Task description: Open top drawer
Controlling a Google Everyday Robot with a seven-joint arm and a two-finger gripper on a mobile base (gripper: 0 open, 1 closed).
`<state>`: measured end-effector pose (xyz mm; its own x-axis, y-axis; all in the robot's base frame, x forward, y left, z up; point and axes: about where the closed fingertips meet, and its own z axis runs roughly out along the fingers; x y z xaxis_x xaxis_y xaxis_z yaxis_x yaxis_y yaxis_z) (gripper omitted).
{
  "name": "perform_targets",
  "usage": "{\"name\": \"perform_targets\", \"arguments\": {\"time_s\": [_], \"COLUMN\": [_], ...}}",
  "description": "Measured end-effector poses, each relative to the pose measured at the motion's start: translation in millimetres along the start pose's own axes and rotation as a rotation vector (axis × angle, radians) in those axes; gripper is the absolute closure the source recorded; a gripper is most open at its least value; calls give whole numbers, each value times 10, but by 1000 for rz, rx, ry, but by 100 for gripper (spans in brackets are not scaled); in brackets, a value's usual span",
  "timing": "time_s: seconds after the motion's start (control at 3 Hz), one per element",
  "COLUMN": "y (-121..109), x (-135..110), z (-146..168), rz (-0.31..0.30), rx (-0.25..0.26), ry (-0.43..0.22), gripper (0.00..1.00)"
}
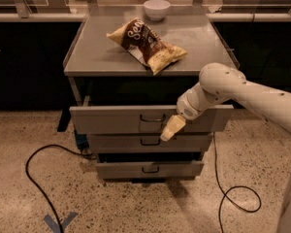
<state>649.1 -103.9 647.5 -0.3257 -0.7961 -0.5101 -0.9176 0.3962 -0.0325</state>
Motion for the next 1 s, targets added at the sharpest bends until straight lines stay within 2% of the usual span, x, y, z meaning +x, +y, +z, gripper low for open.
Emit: {"name": "perform_targets", "arguments": {"time_s": [0.33, 0.67, 1.0], "y": [43, 235, 461], "x": [12, 122, 218], "z": [-24, -141, -256], "rz": [6, 52, 58], "rx": [-12, -25, -26], "ry": [-1, -8, -2], "gripper": [0, 0, 0]}}
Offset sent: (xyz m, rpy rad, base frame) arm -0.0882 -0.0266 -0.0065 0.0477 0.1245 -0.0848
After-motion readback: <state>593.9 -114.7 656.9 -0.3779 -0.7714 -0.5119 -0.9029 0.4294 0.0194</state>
